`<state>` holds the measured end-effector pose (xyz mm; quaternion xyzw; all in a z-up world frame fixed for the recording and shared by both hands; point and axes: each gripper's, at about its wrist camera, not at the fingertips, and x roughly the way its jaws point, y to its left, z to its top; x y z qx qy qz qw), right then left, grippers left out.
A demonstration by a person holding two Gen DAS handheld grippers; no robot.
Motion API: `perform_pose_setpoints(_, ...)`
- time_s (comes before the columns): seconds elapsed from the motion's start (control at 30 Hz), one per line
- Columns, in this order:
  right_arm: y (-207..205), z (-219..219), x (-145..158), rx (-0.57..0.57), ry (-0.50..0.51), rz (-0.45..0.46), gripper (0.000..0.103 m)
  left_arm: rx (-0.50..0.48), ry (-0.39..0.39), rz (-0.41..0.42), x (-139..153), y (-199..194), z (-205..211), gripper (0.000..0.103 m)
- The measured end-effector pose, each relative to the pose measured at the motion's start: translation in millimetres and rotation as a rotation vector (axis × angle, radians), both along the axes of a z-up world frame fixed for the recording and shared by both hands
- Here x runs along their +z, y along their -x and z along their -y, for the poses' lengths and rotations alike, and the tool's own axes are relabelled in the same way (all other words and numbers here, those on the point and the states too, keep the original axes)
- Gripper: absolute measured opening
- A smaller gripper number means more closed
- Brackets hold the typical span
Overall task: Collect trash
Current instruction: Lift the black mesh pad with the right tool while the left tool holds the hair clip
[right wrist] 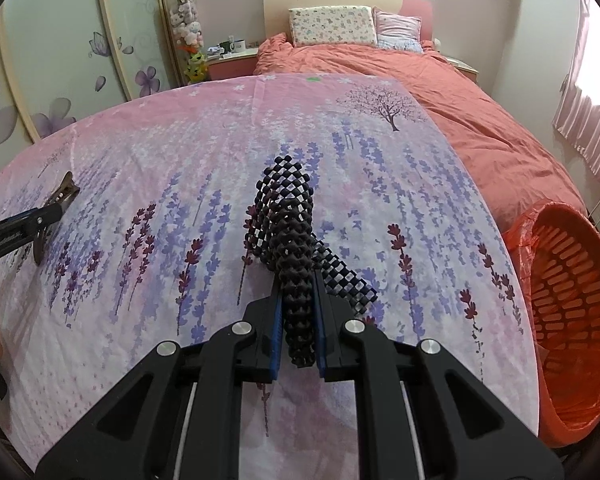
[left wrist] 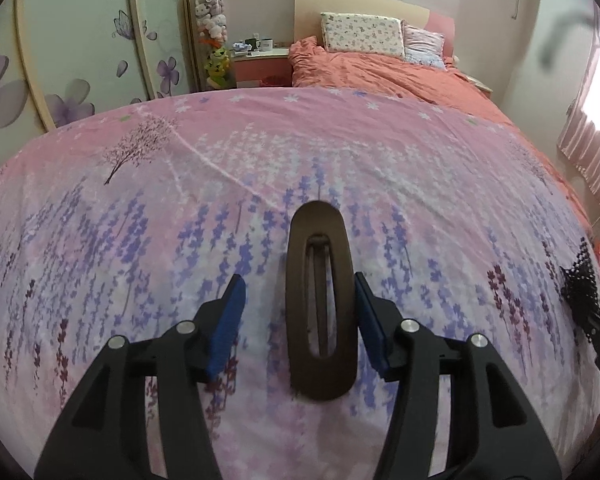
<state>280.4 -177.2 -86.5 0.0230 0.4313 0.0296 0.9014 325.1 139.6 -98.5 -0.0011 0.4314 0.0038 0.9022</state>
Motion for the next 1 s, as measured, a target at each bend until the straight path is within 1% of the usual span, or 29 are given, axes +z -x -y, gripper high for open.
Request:
perform_pose_setpoints(0.03,-0.3,-0.7,-0.2,0.0,-0.001,0.0,0.013,0.002,-0.009,-0.003,-1.1,-2.5,2.1,0.054)
perform_pose_setpoints(0.1,0.1,-0.1,-0.1,0.0,0.0,0.0,0.013,0.01,-0.011,-0.015,-4.2,-6.3,3.6,0.048)
perform_pose_setpoints(0.13,0.1,-0.1,-0.1,0.0,0.0,0.0,0.013,0.016,-0.01,-0.016,-5.1,-6.3,4.7,0.047)
perform_pose_setpoints(0.47,0.2,-0.1,-0.2,0.0,0.0,0.001,0.013,0.014,-0.002,-0.012,-4.6,-2.8,11.5,0.046)
perform_pose_setpoints(0.67,0.4,0.1,-0.1,0.0,-0.001,0.001,0.013,0.01,0.026,-0.008,-4.1,-2.4,9.4,0.046)
perform_pose_setpoints(0.7,0.2,-0.3,-0.2,0.0,-0.001,0.001,0.013,0.008,0.034,-0.006,-3.7,-2.3,8.7,0.043)
perform_pose_setpoints(0.73,0.2,-0.3,-0.2,0.0,-0.001,0.001,0.013,0.005,0.04,-0.003,-3.3,-1.9,7.5,0.034)
perform_pose_setpoints(0.77,0.3,-0.1,-0.1,0.0,-0.002,0.001,0.013,0.003,0.046,-0.001,-3.3,-2.0,5.9,0.032)
perform_pose_setpoints(0.9,1.0,2.5,-0.6,0.001,-0.014,0.002,0.013,0.0,0.069,0.01,-2.2,4.9,4.8,0.032)
perform_pose_setpoints(1.0,1.1,3.3,-0.6,0.001,-0.011,0.002,0.013,0.003,0.075,0.002,-3.9,8.0,3.6,0.032)
